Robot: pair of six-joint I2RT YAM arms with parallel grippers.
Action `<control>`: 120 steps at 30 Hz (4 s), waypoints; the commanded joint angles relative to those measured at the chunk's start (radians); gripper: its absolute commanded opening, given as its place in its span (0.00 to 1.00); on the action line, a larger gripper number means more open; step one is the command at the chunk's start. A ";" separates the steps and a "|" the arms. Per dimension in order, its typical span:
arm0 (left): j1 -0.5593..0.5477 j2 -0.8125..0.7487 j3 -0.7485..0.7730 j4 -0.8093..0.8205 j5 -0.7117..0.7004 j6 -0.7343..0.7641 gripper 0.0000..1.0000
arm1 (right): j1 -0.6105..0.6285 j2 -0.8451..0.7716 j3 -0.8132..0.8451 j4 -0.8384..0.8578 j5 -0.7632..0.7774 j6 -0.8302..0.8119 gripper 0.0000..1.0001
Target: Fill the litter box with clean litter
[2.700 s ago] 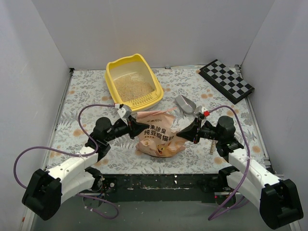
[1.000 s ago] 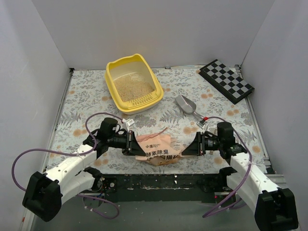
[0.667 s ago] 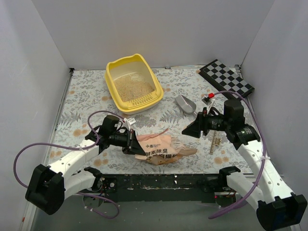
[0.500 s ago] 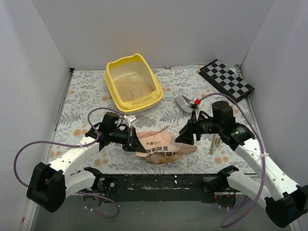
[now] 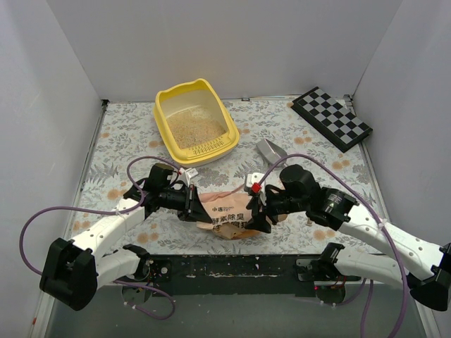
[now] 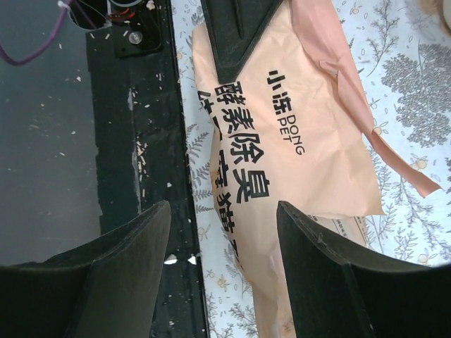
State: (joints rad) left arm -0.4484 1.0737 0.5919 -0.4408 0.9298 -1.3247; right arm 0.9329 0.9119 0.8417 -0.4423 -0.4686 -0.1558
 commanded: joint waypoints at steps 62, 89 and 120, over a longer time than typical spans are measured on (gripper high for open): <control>-0.305 -0.029 0.278 0.161 -0.321 0.680 0.53 | -0.146 0.323 0.114 -0.130 -0.108 -0.150 0.01; -0.335 0.124 0.011 0.455 -0.238 0.894 0.37 | -0.180 0.200 0.000 -0.015 -0.151 -0.094 0.01; -0.342 -0.136 0.014 0.186 -0.508 0.708 0.00 | -0.167 0.440 0.120 0.008 -0.120 -0.237 0.12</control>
State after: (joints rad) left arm -0.7971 0.9657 0.6376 -0.2565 0.3862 -0.5667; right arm 0.7906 1.3575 0.9646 -0.4122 -0.6403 -0.3801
